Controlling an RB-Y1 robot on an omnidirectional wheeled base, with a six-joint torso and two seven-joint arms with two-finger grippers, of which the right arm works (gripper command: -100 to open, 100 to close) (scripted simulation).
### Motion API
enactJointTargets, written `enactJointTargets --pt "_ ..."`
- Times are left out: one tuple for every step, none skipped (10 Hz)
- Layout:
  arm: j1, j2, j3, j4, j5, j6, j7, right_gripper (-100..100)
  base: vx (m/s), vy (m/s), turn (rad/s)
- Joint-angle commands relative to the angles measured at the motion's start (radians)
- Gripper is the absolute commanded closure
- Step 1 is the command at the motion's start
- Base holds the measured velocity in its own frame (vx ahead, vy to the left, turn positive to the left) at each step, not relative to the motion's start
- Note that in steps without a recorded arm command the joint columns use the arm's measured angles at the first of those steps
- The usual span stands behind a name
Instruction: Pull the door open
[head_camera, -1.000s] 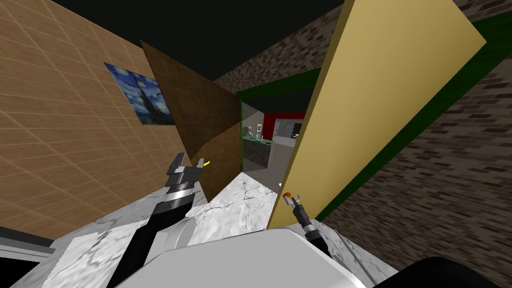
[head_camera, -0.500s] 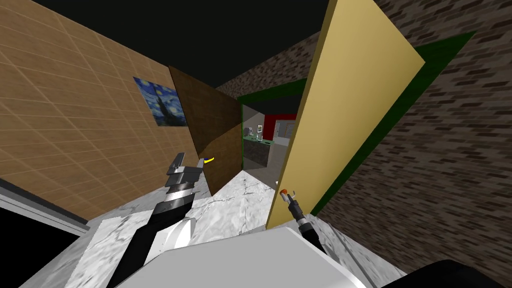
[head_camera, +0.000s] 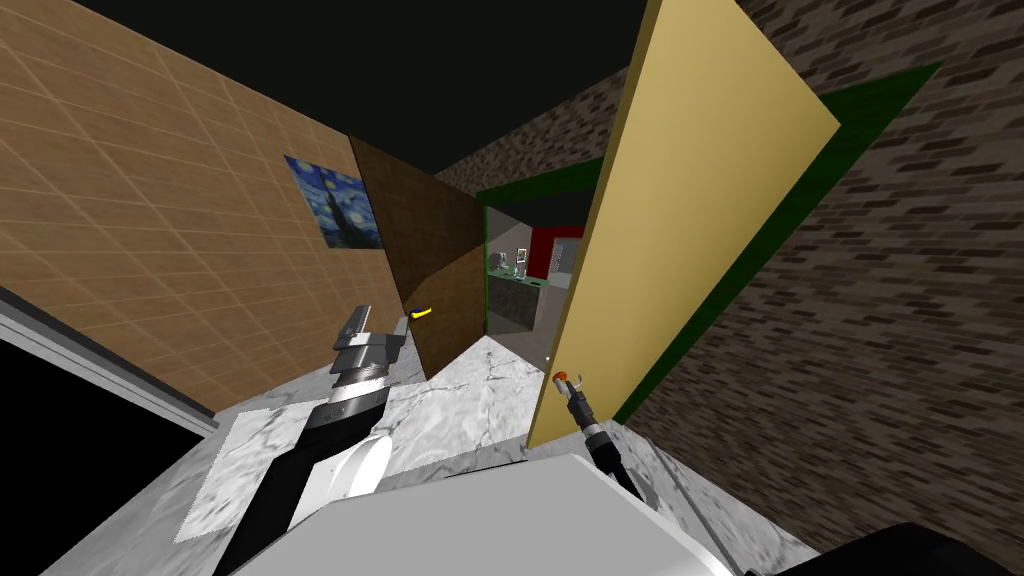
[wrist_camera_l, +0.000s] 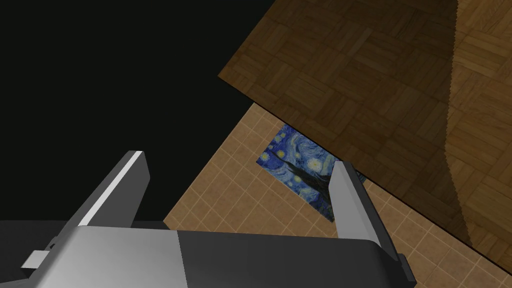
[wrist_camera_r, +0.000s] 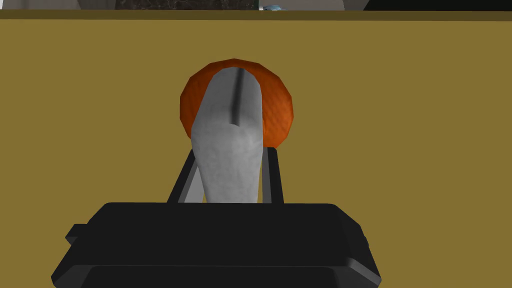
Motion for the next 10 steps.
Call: enactJointTargets --pt "-0.022 0.014 0.029 0.002 0.000 0.019 0.010 100 -0.183 -0.118 0.059" --pt "-0.029 0.016 0.036 -0.002 -0.003 0.029 0.015 100 -0.143 -0.119 0.060" --pt "-0.039 0.019 0.044 -0.007 -0.006 0.040 0.021 100 -0.116 -0.151 0.047" --pt "-0.048 0.022 0.052 -0.012 -0.009 0.052 0.027 100 -0.095 -0.184 0.071" --pt "-0.038 0.022 0.050 -0.012 -0.006 0.050 0.020 100 -0.038 -0.071 0.058" --pt "-0.037 0.017 0.053 0.008 -0.009 0.029 0.013 100 -0.069 0.015 0.248" --pt "-0.035 0.010 0.051 0.022 -0.013 0.014 0.006 100 -0.129 0.001 0.264" --pt "-0.033 0.002 0.049 0.039 -0.018 -0.004 -0.002 100 -0.142 0.019 0.203" --pt "-0.030 -0.008 0.047 0.059 -0.023 -0.024 -0.011 100 -0.152 0.027 0.250" --pt "-0.028 -0.017 0.044 0.079 -0.029 -0.045 -0.021 100 -0.226 -0.019 0.316"
